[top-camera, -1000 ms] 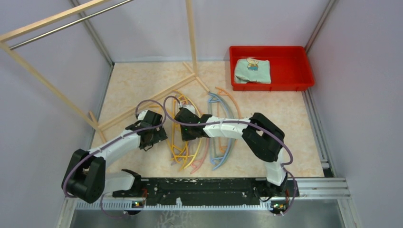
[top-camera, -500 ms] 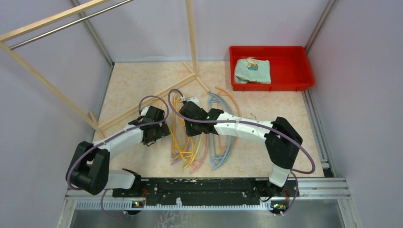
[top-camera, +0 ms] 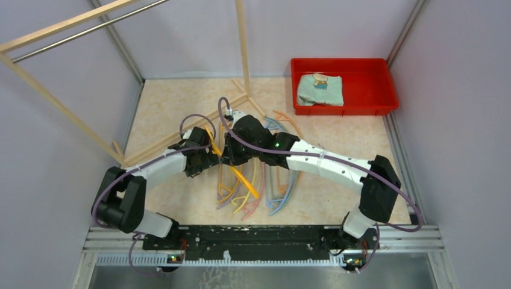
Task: Organize the hangers
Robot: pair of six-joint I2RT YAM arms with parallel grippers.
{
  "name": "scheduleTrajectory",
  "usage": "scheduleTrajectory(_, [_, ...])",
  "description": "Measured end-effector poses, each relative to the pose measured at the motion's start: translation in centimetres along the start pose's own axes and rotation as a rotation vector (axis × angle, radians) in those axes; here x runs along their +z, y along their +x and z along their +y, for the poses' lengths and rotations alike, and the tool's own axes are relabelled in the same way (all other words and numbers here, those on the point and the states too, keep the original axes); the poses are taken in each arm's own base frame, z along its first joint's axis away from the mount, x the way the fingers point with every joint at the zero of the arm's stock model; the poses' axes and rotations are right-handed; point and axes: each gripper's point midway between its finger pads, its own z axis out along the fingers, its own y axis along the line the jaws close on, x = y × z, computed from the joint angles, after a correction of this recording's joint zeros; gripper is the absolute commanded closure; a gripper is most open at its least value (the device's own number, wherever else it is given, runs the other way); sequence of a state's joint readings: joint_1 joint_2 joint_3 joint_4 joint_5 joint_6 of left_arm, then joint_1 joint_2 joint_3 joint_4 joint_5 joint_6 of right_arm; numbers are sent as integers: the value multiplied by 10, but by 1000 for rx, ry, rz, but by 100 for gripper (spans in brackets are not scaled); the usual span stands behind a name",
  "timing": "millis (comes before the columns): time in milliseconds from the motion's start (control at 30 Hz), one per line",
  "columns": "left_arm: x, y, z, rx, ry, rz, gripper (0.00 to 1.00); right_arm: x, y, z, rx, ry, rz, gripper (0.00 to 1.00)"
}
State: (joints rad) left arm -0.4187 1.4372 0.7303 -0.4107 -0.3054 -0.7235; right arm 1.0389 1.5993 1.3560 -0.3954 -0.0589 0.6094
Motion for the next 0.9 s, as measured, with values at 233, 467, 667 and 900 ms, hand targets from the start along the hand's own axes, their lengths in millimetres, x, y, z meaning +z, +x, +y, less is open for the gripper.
scheduleTrajectory(233, [-3, -15, -16, -25, 43, -29, 6, -9, -21, 14, 5, -56, -72, 100])
scheduleTrajectory(467, [-31, -40, -27, -55, 108, -101, 4, -31, -38, 11, -55, 12, -171, 100])
scheduleTrajectory(667, [-75, -69, -18, -100, 128, -220, 1, -34, -46, -8, -87, 91, -204, 100])
scheduleTrajectory(900, [-99, -81, 5, -119, 68, -302, 1, -42, -89, -7, -106, 42, -253, 100])
